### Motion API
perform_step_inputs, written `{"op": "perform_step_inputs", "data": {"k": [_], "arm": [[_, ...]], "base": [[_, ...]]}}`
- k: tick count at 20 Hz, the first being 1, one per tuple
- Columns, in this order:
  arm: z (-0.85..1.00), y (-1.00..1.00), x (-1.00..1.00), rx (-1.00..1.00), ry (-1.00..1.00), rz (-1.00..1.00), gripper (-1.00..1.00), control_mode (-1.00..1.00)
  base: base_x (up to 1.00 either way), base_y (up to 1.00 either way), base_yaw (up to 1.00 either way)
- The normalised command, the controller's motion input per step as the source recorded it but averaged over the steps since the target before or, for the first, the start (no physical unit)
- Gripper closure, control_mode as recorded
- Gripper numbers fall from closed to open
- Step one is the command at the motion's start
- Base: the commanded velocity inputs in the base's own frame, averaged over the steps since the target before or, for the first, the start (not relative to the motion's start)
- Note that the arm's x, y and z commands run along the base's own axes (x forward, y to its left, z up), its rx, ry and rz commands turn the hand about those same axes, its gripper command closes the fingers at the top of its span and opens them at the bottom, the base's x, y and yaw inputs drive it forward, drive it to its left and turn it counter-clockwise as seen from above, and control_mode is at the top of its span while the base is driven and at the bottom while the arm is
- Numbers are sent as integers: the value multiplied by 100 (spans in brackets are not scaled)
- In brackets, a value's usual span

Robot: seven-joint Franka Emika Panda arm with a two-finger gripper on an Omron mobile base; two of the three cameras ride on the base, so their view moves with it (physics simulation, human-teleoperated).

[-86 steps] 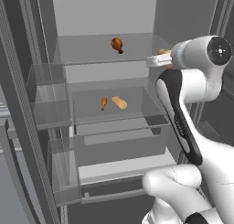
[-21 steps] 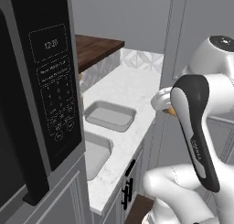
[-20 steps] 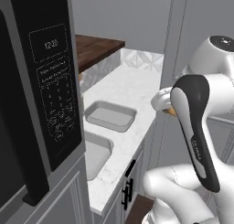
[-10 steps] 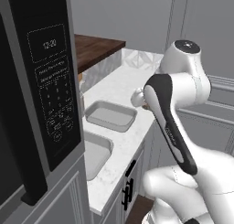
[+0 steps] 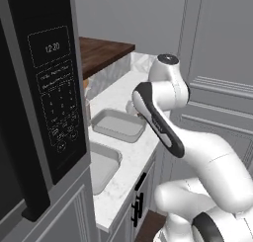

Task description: Place one squash and one chicken drumstick in each tupperware on the nearby counter, to pack two identical lunches.

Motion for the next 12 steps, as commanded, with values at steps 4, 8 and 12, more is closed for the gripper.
{"op": "perform_step_inputs", "data": {"k": [4,8,12], "arm": [[-38,0,100,0,13,1,100,-100],[-45,1,97,0,-1,1,100,-100],[-44,17,100,0,0,0,100,-100]], "base": [[0,0,0],[0,0,0],[0,0,0]]}}
